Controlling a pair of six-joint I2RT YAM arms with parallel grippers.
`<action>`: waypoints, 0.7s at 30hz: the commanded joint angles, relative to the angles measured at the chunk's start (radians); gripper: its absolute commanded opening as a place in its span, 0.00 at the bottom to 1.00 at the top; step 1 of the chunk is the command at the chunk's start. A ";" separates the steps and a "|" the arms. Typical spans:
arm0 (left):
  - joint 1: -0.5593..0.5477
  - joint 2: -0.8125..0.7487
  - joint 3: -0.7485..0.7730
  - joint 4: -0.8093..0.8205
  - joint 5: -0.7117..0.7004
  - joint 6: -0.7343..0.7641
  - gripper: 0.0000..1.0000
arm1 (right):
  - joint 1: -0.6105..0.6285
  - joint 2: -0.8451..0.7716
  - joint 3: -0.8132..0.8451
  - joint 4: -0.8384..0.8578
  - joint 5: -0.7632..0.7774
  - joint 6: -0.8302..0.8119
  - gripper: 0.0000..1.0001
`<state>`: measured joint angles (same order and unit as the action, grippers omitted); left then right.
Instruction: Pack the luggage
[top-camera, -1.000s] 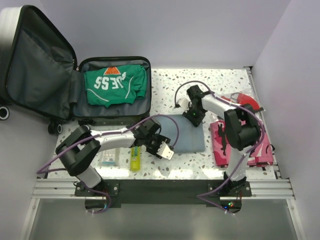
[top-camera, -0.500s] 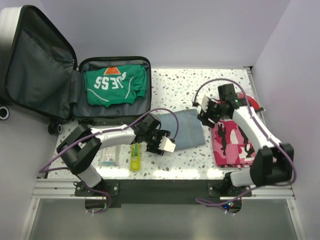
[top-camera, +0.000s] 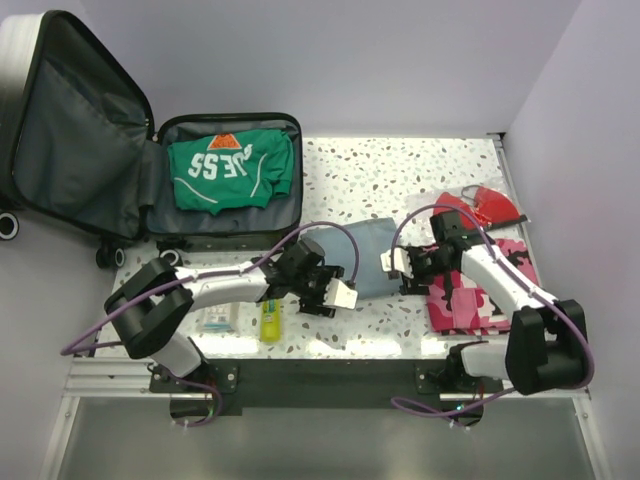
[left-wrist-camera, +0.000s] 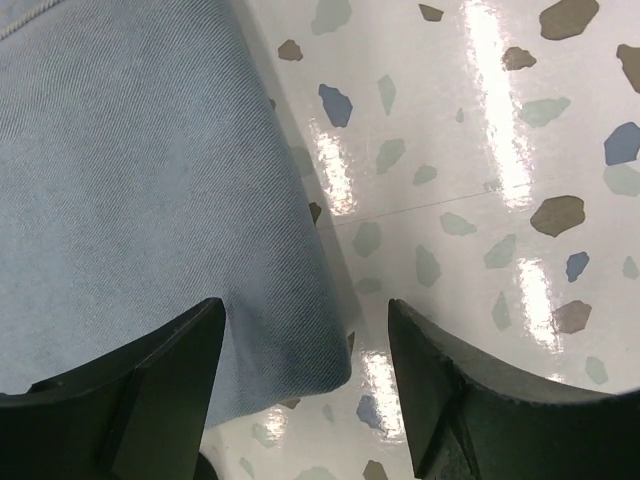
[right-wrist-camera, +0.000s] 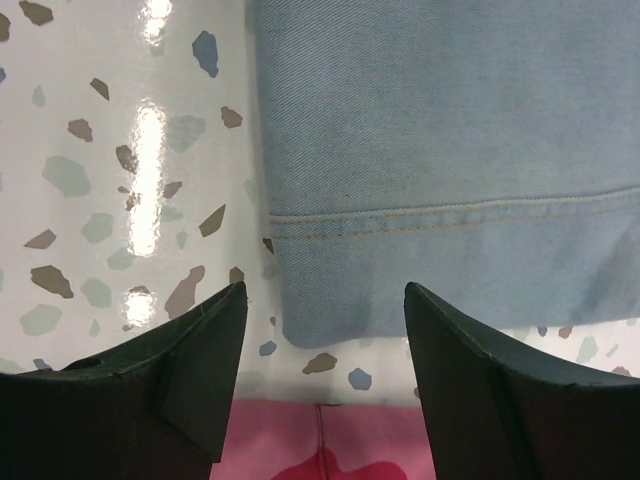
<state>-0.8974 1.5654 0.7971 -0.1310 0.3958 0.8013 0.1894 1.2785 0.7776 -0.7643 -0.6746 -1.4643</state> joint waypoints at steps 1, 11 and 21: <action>-0.001 -0.001 -0.012 0.097 -0.037 -0.077 0.71 | 0.005 0.031 -0.027 0.068 -0.031 -0.131 0.67; -0.015 0.074 0.017 0.082 -0.067 -0.090 0.70 | 0.025 0.114 -0.089 0.131 0.049 -0.209 0.65; -0.023 0.130 0.019 0.067 -0.150 -0.048 0.36 | 0.055 0.108 -0.170 0.253 0.170 -0.199 0.10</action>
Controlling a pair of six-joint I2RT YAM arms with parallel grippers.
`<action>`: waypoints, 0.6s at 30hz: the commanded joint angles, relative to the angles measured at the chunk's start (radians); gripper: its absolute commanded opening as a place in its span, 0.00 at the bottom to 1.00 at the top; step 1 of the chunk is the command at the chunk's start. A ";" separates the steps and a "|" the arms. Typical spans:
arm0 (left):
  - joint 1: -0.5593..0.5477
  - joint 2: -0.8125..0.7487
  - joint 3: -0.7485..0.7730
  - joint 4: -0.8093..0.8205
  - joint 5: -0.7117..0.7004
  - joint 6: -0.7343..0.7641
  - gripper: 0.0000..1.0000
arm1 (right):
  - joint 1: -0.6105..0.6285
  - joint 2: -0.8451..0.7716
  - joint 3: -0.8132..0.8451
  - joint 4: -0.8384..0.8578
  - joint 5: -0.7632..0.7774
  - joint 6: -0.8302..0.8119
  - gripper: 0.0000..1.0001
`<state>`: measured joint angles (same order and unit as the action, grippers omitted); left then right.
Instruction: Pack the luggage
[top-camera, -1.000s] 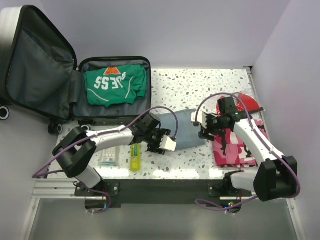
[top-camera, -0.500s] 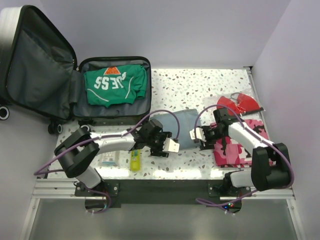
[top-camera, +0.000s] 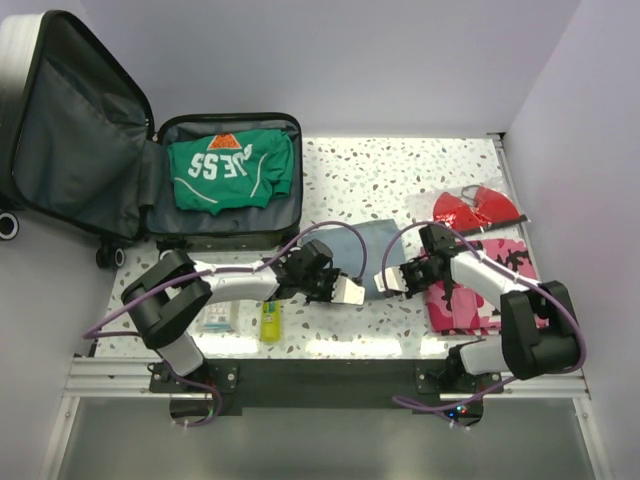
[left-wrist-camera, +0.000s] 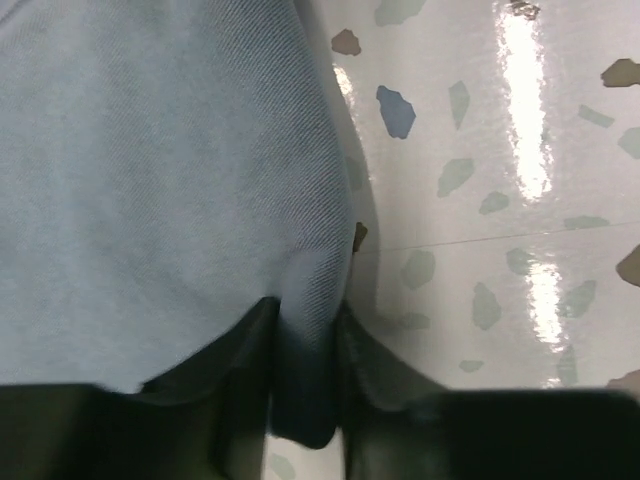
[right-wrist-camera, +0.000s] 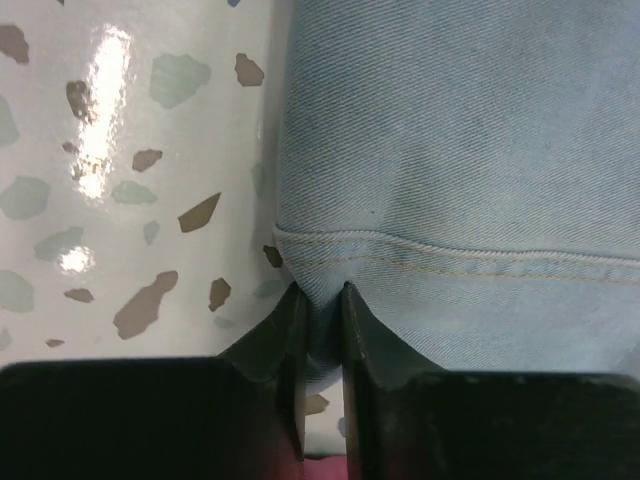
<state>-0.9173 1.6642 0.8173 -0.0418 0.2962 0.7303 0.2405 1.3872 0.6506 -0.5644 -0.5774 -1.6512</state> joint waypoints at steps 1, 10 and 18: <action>-0.003 0.028 0.003 -0.024 -0.052 0.024 0.25 | 0.005 -0.002 -0.045 0.067 0.077 0.001 0.00; 0.034 -0.124 0.160 -0.131 0.047 -0.041 0.00 | -0.033 -0.123 0.202 -0.092 0.016 0.367 0.00; 0.141 -0.175 0.402 -0.158 0.078 -0.108 0.00 | -0.075 -0.148 0.496 -0.085 0.008 0.672 0.00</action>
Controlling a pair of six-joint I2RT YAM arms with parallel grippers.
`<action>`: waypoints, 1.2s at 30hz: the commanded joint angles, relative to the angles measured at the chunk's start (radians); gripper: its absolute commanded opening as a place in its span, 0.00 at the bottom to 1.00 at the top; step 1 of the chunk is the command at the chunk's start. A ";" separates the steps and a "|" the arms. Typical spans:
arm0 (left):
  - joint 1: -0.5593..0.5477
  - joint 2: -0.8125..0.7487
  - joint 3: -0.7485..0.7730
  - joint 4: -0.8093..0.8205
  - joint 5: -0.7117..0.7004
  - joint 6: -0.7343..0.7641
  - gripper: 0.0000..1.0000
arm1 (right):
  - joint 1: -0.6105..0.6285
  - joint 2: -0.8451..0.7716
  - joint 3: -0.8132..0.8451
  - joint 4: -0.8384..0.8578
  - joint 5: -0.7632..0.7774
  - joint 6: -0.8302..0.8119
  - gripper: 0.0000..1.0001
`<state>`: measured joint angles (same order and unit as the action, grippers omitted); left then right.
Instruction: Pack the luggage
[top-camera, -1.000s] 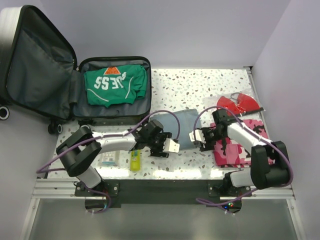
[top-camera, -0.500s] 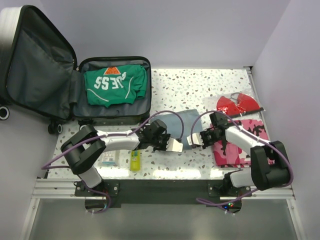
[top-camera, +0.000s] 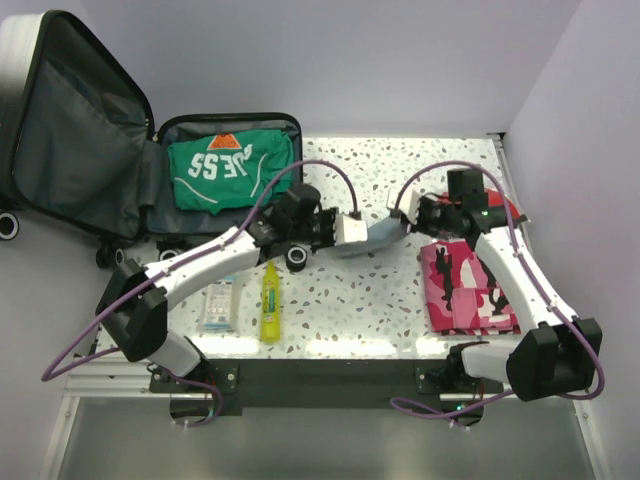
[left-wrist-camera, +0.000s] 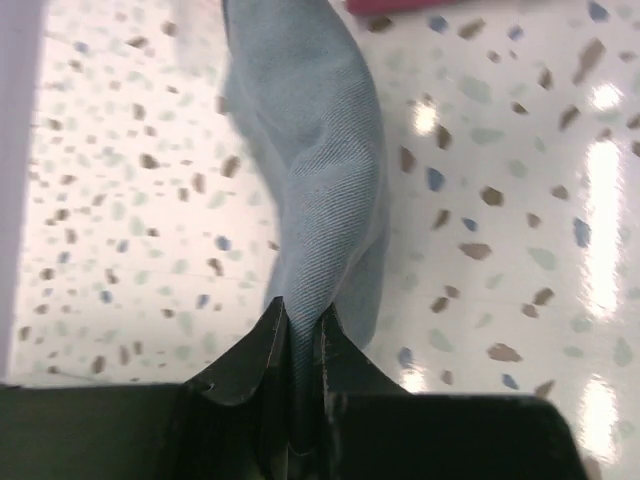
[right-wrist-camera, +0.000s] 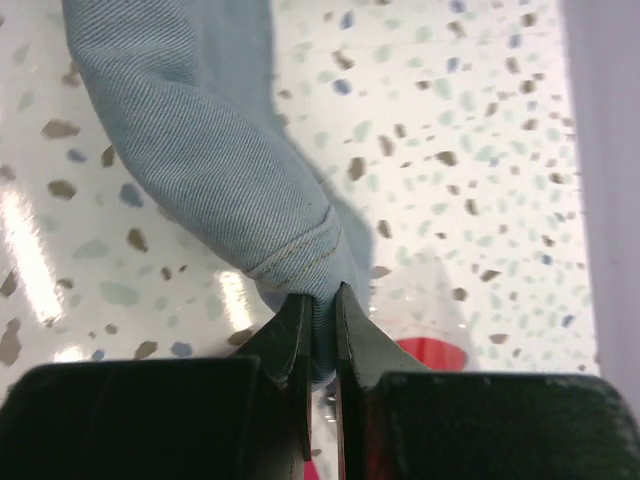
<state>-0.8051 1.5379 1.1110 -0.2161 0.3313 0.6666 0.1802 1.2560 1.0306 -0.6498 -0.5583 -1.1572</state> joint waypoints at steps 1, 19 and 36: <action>0.044 -0.048 0.130 0.026 0.035 -0.048 0.00 | -0.015 -0.001 0.146 0.006 -0.008 0.192 0.00; 0.369 0.017 0.431 0.444 -0.120 0.053 0.00 | 0.102 0.453 0.857 0.398 0.129 0.525 0.00; 0.743 0.194 0.389 0.851 -0.192 0.070 0.00 | 0.393 1.031 1.397 0.734 0.409 0.579 0.00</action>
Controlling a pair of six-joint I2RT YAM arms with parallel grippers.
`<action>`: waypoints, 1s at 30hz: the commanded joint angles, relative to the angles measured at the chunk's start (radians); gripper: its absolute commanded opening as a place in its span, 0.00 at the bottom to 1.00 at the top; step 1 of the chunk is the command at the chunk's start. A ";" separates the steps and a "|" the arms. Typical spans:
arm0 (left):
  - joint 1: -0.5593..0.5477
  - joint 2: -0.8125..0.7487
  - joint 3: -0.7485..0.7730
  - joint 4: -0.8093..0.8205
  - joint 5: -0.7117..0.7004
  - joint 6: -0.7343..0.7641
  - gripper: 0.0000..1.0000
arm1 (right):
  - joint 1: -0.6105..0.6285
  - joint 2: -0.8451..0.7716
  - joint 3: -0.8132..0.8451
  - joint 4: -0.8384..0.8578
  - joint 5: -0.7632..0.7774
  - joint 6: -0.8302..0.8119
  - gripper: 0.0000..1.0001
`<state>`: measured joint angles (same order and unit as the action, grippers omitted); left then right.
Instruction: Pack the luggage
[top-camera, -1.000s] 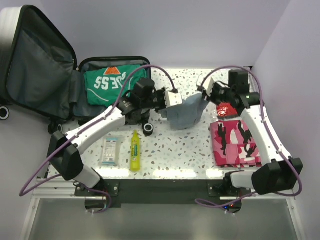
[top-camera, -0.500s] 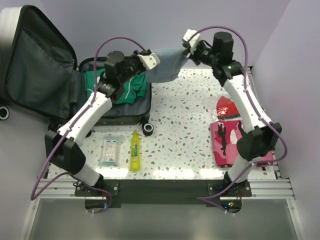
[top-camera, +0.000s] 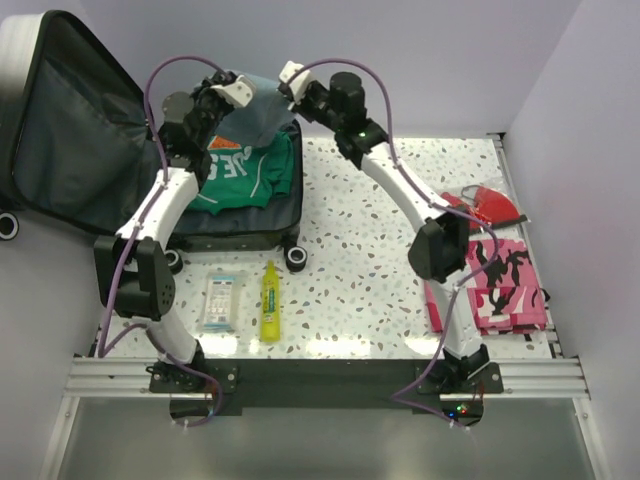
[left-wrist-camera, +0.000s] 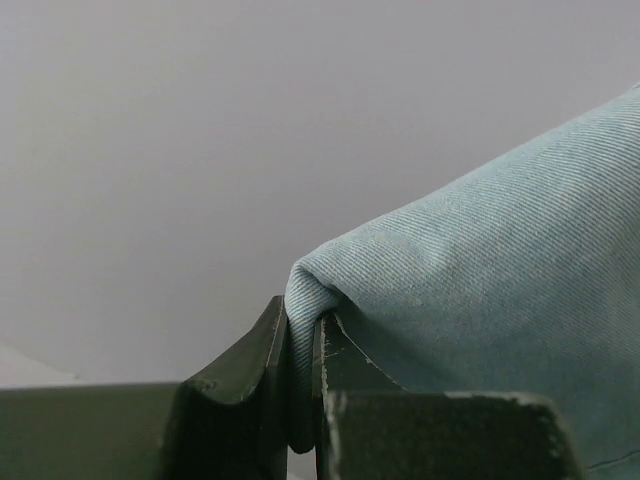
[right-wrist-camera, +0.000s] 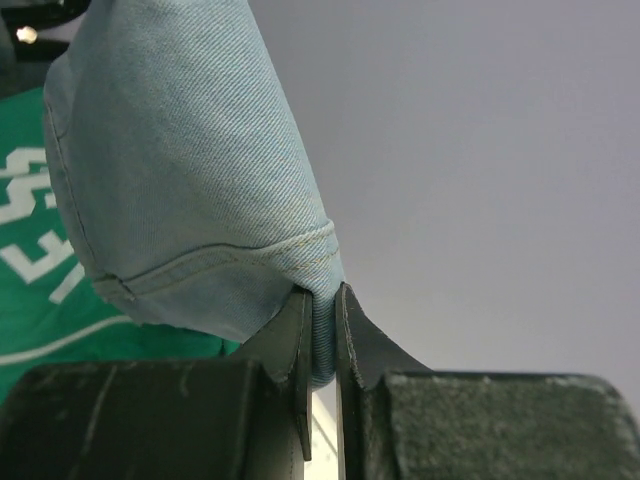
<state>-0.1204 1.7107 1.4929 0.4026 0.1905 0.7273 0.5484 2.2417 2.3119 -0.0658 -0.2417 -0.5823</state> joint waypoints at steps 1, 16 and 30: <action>0.071 0.033 0.004 0.258 -0.056 0.009 0.00 | 0.036 0.071 0.165 0.165 0.123 -0.011 0.00; 0.248 0.207 -0.034 0.498 -0.045 -0.011 0.00 | 0.218 0.278 0.017 0.609 0.256 -0.275 0.00; 0.378 -0.042 -0.442 0.383 0.092 0.032 0.00 | 0.268 0.212 -0.181 0.656 0.208 -0.321 0.00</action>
<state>0.2180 1.8290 1.0389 0.7292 0.3161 0.7662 0.8352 2.6175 2.1719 0.5049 -0.0368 -0.9028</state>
